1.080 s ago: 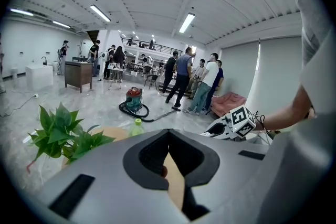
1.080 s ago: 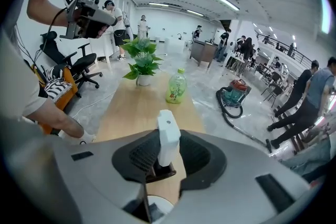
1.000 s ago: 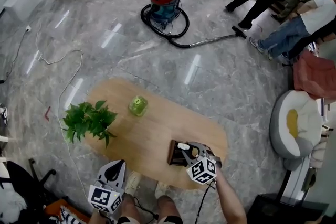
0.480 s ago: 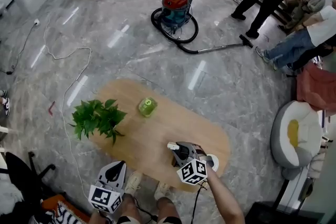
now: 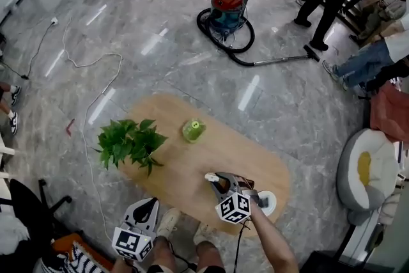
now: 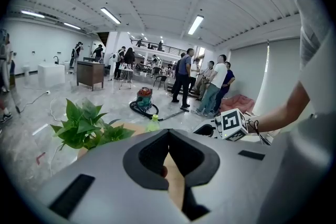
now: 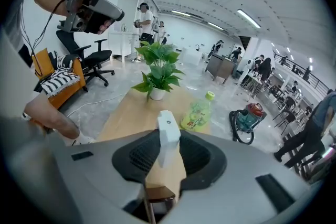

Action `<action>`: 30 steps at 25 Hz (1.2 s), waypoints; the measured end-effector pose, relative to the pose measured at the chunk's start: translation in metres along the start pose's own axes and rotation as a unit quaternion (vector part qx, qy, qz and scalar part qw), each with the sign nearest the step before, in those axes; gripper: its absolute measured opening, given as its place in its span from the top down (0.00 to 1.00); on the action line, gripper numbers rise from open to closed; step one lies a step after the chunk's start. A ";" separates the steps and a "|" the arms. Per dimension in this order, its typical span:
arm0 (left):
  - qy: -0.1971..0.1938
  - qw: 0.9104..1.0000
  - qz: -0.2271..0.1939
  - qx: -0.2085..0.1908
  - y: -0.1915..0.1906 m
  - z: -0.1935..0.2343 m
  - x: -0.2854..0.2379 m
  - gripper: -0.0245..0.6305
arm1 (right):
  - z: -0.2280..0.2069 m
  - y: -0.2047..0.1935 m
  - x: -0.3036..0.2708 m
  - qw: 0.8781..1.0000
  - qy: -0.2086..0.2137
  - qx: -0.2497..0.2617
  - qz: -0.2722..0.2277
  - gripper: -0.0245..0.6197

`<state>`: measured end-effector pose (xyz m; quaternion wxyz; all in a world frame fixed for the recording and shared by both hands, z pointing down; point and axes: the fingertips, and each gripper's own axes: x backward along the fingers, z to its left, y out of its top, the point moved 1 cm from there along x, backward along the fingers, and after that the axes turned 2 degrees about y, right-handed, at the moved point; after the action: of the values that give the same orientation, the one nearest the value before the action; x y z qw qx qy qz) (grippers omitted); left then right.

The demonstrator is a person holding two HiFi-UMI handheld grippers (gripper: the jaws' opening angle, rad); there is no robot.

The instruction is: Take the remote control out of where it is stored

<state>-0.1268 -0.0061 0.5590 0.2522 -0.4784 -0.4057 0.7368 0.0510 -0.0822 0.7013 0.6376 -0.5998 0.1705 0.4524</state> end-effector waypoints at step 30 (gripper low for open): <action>0.027 0.999 0.024 0.020 -0.070 0.067 -0.020 0.95 | 0.011 -0.010 -0.115 0.998 -0.046 0.044 -0.009 0.77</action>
<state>-0.1808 -0.0069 0.6418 0.2544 -0.5026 -0.3723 0.7376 -0.0061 -0.1138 0.7975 0.6745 -0.5514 0.1554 0.4657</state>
